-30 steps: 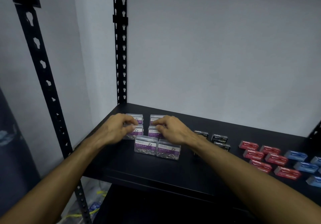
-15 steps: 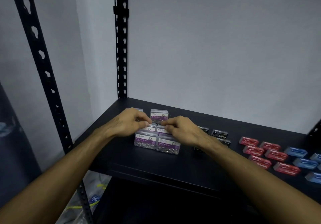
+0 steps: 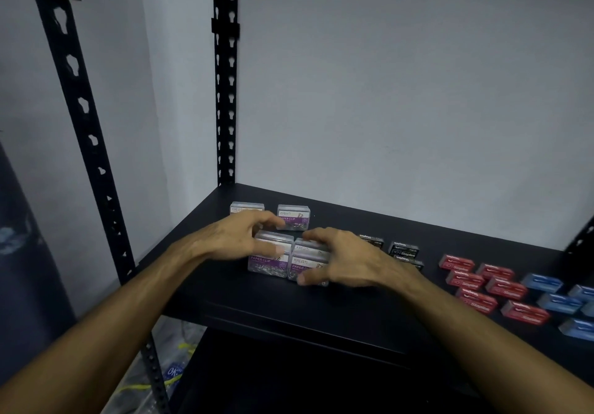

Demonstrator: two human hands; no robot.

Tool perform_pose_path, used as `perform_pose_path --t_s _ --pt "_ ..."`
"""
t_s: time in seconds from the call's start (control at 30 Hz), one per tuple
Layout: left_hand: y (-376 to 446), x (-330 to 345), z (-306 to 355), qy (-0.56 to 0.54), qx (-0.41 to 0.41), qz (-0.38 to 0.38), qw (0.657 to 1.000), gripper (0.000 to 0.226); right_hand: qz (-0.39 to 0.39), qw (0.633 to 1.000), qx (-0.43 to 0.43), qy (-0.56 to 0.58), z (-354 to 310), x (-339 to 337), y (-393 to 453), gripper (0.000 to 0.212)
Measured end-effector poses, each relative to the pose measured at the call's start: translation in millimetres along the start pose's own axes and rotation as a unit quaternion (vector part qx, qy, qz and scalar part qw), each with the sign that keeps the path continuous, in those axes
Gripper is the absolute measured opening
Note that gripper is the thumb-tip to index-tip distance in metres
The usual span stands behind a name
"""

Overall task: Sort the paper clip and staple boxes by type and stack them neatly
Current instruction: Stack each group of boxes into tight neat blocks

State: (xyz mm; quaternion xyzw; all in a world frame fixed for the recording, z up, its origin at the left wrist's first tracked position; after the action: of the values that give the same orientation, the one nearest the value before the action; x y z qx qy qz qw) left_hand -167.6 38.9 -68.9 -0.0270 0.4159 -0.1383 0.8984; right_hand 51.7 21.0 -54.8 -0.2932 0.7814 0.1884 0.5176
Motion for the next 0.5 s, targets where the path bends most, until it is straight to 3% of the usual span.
perform_pose_path --t_s 0.1,0.5 --pt "0 4 0 0.041 -0.004 -0.024 0.999 0.075 -0.003 0.999 -0.01 -0.047 5 3 2 0.095" --pt "12 6 3 0.071 -0.001 -0.029 0.997 0.07 0.016 0.998 -0.02 -0.059 18 4 7 0.089"
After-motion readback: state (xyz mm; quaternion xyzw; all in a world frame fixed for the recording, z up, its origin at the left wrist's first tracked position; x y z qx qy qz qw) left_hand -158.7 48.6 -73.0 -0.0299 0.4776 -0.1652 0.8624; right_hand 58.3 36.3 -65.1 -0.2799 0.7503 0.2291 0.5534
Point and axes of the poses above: each hand's wrist, its own y-axis towards the middle knuckle, its own x-axis out of the palm, z = x × y, the point moved 3 cm from there along y, towards the middle knuckle, and after that the axes turned 13 degrees about -x, right-handed, at the moved point
